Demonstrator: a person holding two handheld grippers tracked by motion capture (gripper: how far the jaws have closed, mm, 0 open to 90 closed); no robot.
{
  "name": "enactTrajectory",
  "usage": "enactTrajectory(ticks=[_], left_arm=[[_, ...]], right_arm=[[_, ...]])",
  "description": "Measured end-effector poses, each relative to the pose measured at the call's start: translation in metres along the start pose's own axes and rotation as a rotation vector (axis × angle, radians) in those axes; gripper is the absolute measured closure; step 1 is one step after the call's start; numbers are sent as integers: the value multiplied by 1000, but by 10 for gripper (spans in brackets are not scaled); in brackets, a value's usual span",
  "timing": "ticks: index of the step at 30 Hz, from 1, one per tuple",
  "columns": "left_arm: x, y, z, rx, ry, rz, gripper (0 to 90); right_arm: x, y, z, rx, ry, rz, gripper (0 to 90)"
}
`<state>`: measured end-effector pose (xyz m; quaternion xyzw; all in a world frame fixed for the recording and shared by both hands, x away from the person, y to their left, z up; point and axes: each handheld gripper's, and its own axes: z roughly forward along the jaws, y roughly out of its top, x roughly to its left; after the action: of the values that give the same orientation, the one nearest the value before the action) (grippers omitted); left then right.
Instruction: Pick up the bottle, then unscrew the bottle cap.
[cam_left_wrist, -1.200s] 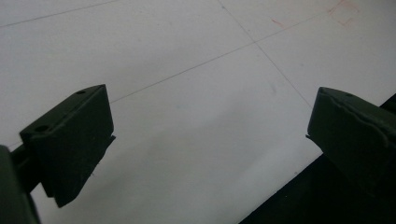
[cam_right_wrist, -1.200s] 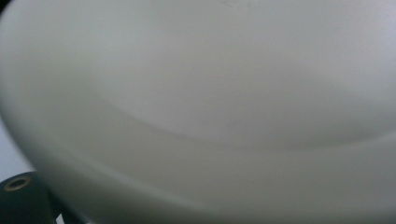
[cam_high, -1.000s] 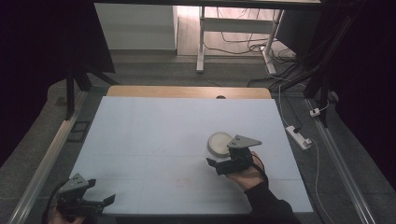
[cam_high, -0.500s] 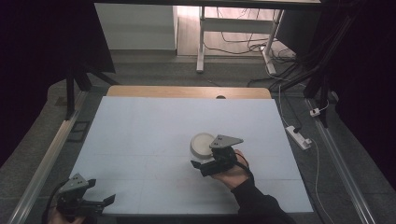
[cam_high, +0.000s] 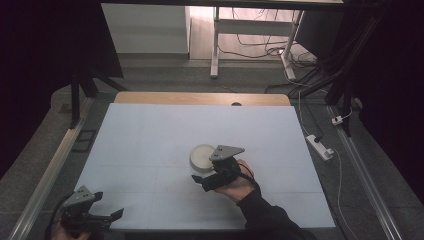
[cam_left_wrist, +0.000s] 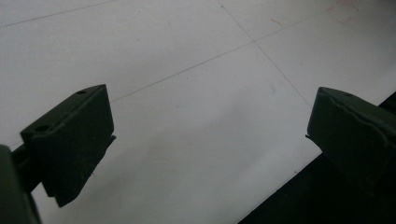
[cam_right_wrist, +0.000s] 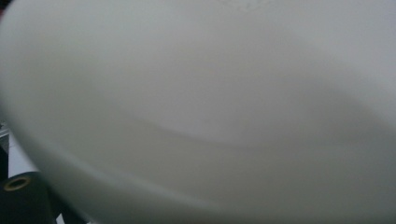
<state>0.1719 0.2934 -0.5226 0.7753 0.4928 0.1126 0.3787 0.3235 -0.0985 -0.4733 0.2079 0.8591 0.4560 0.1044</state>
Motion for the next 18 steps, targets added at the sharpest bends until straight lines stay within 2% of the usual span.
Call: enactTrajectory(ticks=[8,18], left_arm=[[0,0,0,0,2,0,18],[-2,0,0,-1,2,17,20]], right_arm=[[5,0,3,13,8,-25,66],[6,-1,3,17,15,-28,66]])
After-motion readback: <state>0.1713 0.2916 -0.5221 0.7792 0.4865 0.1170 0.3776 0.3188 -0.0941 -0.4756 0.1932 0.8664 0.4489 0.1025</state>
